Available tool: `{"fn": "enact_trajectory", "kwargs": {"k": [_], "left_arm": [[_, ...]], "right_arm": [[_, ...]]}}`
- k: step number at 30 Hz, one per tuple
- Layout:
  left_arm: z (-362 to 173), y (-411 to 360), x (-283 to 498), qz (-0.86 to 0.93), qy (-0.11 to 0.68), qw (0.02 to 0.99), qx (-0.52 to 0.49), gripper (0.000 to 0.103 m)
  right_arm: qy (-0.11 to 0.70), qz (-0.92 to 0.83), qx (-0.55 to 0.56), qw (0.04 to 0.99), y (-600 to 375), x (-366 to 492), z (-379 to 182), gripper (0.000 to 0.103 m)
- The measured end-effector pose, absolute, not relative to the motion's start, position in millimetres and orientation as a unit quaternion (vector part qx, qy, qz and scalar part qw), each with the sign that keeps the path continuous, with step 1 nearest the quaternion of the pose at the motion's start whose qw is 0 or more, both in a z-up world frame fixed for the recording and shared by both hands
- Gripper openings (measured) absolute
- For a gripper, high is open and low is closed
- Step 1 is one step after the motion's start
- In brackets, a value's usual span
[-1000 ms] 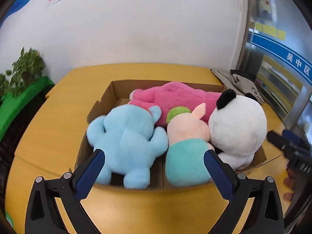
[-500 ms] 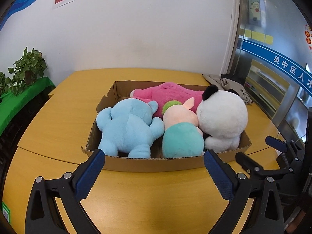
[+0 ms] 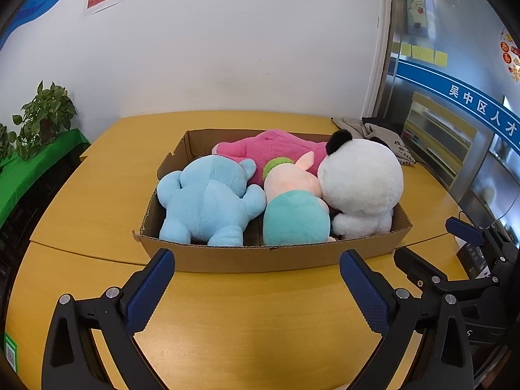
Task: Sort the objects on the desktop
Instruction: 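Withdraw both tools and move toward the clear phone case on the table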
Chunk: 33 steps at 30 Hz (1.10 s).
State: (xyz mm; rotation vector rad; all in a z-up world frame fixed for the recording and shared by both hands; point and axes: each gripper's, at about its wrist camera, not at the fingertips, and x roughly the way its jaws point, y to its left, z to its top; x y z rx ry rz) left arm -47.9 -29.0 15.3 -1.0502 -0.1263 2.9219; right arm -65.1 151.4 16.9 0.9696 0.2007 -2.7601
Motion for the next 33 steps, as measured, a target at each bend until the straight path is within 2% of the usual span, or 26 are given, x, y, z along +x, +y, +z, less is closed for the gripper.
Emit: {"fn": "enact_trajectory", "kwargs": {"k": [26,33], "left_arm": [[11.4,-17.5,-35.2,0.937,-0.046,0.044,-0.344,0.103],[-9.6,-28.6,-20.7,0.924,-0.049,0.06,-0.374,0.103]], "right_arm": [[0.068,-0.929,0.345,0.115,166.0,-53.6,8.3,0.103],[0.063,-0.928,0.351,0.113,172.3,-46.2,3.9,0.103]]}}
